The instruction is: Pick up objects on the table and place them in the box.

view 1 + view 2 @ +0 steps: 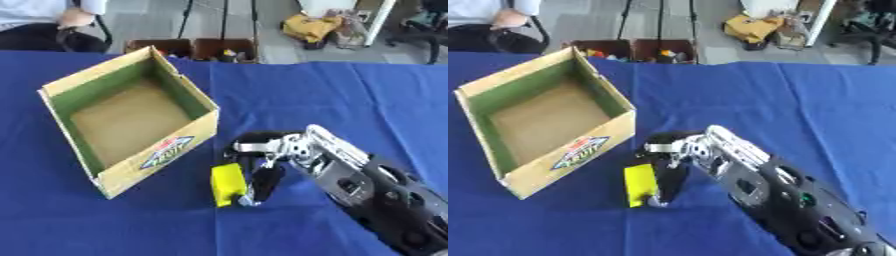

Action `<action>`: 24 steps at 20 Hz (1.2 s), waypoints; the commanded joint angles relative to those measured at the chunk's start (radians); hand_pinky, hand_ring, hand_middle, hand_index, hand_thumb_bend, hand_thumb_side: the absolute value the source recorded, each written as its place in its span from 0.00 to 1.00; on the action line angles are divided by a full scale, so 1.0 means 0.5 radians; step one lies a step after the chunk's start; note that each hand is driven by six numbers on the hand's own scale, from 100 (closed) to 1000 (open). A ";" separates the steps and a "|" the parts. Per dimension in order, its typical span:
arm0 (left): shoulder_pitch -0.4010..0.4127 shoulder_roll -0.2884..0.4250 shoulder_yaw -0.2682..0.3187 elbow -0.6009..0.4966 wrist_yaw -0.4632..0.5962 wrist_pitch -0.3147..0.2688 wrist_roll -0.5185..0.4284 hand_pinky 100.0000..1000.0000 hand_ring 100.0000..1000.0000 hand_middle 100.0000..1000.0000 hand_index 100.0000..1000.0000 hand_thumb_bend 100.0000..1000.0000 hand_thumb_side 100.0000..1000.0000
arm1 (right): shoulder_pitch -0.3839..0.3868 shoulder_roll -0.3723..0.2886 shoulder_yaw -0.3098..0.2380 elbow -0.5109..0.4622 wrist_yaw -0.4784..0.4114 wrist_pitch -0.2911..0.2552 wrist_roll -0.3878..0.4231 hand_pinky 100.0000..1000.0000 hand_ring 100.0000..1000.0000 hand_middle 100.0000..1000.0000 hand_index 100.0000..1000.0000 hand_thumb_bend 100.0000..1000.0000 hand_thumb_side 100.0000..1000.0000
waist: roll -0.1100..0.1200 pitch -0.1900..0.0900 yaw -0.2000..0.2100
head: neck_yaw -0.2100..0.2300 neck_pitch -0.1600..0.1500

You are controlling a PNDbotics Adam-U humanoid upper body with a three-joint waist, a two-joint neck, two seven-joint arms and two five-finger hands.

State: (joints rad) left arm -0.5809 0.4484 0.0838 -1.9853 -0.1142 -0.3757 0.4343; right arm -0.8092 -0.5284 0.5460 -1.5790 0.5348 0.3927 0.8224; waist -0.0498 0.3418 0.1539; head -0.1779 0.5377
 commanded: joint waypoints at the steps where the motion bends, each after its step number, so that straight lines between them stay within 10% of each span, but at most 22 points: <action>1: -0.021 0.031 0.003 -0.029 0.006 0.004 -0.001 0.69 0.89 0.85 0.92 0.00 0.91 | -0.024 -0.012 -0.025 0.002 -0.014 0.116 0.062 0.52 0.62 0.65 0.69 0.25 0.05 | -0.008 -0.001 0.001 | -0.004 -0.019; 12: -0.024 0.039 0.005 -0.029 0.006 0.007 0.002 0.69 0.89 0.85 0.92 0.00 0.91 | -0.032 -0.053 -0.061 -0.092 -0.080 0.219 -0.183 0.35 0.44 0.47 0.51 0.00 0.11 | -0.011 -0.013 -0.015 | -0.005 -0.025; 24: -0.018 0.058 0.014 -0.029 -0.001 0.009 0.012 0.69 0.89 0.85 0.92 0.00 0.91 | -0.070 -0.251 -0.307 -0.653 -0.171 0.340 -0.318 0.31 0.40 0.43 0.47 0.00 0.09 | -0.012 -0.032 -0.045 | 0.015 -0.036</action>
State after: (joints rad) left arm -0.5809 0.4494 0.0840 -1.9853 -0.1141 -0.3725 0.4375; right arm -0.8263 -0.6195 0.4255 -1.8589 0.4620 0.5417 0.6612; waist -0.0498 0.3430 0.1312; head -0.1735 0.5307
